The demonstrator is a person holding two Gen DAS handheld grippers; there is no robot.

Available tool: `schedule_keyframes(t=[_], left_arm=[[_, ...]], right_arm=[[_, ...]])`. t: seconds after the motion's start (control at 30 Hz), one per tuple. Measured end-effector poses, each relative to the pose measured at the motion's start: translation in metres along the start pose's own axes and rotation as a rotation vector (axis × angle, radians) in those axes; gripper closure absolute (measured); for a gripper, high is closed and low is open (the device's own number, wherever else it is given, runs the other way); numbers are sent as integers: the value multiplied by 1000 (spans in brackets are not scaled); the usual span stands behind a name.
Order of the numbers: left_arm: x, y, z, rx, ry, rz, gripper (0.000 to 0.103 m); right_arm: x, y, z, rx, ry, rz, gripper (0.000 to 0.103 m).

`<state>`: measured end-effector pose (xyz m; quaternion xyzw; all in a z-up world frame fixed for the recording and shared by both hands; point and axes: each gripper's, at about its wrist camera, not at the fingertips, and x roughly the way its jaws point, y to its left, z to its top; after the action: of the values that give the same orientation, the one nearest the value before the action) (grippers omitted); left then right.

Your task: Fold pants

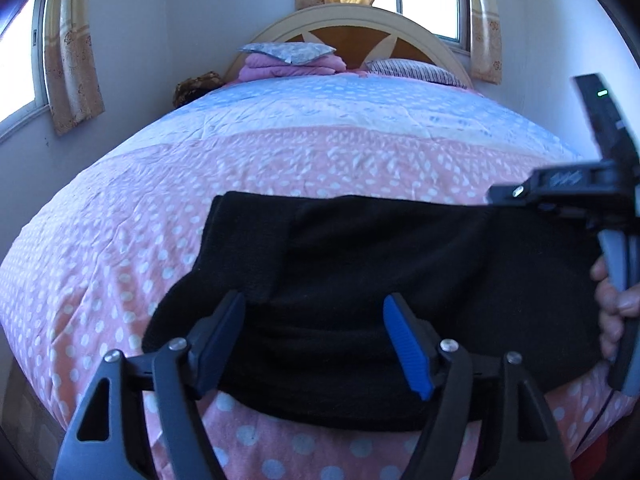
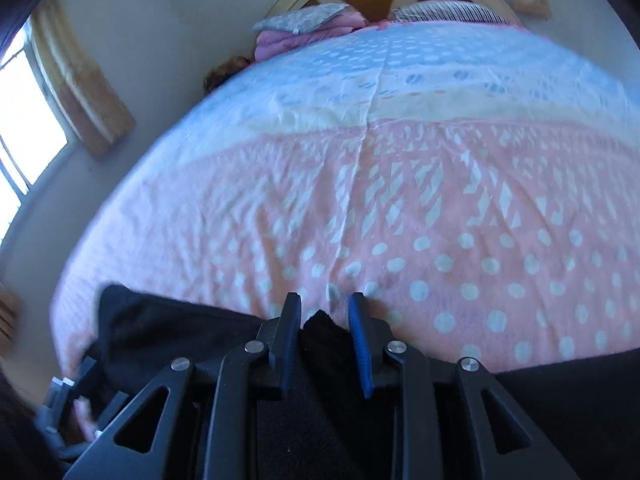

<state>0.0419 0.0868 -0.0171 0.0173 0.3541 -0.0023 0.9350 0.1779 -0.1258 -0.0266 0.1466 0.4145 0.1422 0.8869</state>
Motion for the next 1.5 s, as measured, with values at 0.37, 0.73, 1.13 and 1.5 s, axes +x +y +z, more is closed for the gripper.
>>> schedule_keyframes(t=[0.37,0.73,1.13,1.5], left_arm=[[7,-4,5,-79,26,-18,9],[17,-22,3,-52,16,87,0],[19,-24,4,-53,18,102,0],[19,-22,4,-52,13,95,0]], right_arm=[[-162,-95,-7,240,-337,59,29],[-306,-265,-95,491,-456,-351,29],[-285,-318,4,398,-349,-520,29],[-156,-399,67,435,-7,-826,29]])
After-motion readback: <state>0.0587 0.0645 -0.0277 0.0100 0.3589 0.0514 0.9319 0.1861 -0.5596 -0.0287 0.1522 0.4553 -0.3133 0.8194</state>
